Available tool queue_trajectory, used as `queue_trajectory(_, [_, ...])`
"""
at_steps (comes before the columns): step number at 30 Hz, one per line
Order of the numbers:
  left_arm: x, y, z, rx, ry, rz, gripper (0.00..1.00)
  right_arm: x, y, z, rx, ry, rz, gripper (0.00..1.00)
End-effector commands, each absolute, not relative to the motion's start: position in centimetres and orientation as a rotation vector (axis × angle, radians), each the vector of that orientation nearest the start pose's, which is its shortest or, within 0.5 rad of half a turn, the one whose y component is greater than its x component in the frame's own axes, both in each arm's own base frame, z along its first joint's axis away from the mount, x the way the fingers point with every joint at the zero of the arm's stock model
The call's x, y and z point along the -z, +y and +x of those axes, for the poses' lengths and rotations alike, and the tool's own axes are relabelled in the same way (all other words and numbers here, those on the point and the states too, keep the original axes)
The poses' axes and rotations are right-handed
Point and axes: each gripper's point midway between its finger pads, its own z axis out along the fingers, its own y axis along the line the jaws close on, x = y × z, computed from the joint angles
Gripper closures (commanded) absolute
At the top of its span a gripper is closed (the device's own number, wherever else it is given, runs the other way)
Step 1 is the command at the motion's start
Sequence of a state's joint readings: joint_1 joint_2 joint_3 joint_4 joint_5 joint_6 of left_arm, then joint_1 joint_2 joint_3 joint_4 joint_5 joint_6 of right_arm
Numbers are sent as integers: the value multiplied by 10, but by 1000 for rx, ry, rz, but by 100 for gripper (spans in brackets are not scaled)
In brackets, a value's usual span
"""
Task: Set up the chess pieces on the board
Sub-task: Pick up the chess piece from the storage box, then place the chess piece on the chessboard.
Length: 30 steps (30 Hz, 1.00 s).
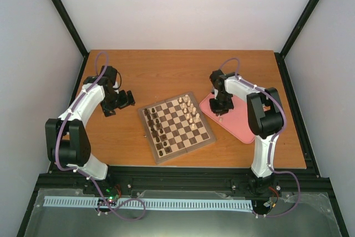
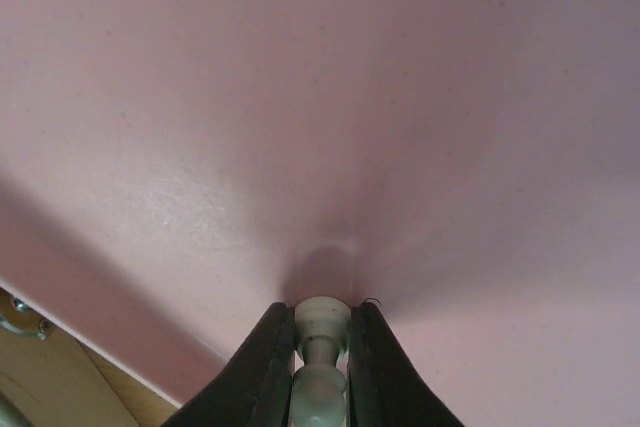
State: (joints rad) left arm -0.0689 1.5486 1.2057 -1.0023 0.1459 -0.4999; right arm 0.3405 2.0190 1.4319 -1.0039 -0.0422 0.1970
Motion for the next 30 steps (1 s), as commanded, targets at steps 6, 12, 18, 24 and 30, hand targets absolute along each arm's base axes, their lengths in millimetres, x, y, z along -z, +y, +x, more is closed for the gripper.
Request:
queue_trajectory(6, [-127,-49,325,311,2855,-558,0,-55,130,350,-86,3092,-172,93])
queue_trajectory(12, [-131,-50,322,323,2835,-553,0,-104,160,335,-117,3024,-218,93])
queue_trajectory(18, [-132,-51,320,336,2821,-544,0,-117,213,276,-106,3031,-420,93])
queue_trajectory(24, [-129,-51,316,345,2820,-537,0,-103,217,236,-48,3073,-492,93])
queue_trajectory(30, [-130,-51,313,349,2818,-529,0,-88,221,230,-40,3083,-534,92])
